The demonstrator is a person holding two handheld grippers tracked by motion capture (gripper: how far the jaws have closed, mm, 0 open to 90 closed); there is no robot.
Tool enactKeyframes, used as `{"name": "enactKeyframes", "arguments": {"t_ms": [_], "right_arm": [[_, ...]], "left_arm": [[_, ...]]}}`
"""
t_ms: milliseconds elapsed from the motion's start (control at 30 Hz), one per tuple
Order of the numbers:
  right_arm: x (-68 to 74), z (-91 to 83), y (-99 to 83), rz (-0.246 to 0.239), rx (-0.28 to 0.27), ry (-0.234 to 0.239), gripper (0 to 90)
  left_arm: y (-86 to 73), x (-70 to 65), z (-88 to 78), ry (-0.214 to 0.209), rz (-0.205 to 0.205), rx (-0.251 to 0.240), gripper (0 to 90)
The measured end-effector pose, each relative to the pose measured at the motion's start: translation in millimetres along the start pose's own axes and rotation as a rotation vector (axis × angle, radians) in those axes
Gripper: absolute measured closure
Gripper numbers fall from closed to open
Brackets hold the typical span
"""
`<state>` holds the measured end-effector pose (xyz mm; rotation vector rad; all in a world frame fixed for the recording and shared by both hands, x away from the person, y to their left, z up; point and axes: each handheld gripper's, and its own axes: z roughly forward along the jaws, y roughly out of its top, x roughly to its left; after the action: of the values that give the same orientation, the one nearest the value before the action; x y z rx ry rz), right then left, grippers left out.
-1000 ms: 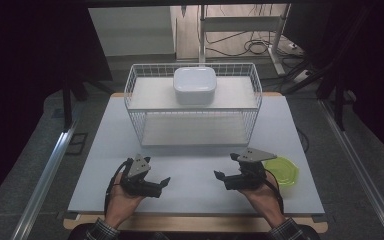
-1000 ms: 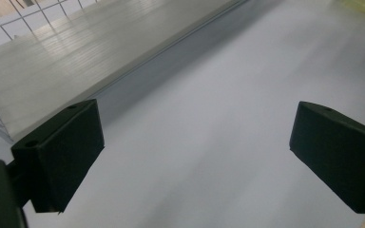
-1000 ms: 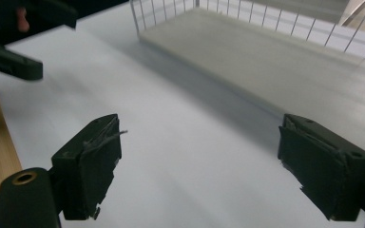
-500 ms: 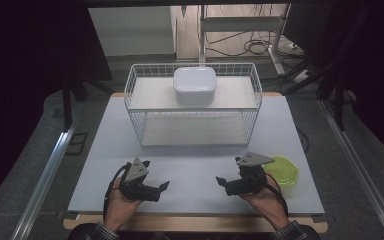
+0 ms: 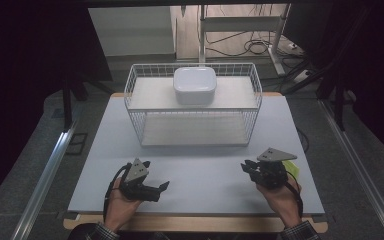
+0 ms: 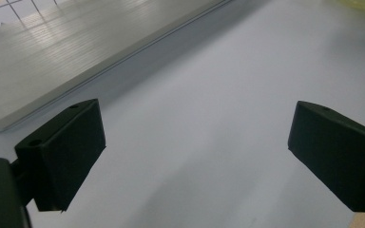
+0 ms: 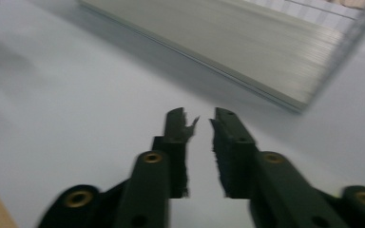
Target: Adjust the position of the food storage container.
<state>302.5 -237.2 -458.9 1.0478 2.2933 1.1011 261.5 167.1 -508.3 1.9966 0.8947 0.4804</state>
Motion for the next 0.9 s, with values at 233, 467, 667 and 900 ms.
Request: {"name": "enactKeyframes", "arguments": {"t_ms": [233,467,667,900], "right_arm": [[-22.0,-14.5,-8.3,0.045,0.006,-0.064,89.4],[-52.3,-37.7,-22.4,0.134,-0.011,-0.154,89.5],[-75.1,-56.3,-37.0,0.204,-0.030,-0.223,89.5],[-92.2,-68.3,-52.9,0.260,-0.015,-0.287,89.5]], "left_arm": [[-0.5,0.8,0.1,-0.004,-0.007,-0.002,5.0],[-0.5,0.0,1.4,-0.007,-0.002,-0.002,5.0],[-0.5,-0.6,2.1,-0.007,0.000,0.000,5.0],[-0.9,-0.4,3.2,-0.007,0.000,0.006,5.1]]}}
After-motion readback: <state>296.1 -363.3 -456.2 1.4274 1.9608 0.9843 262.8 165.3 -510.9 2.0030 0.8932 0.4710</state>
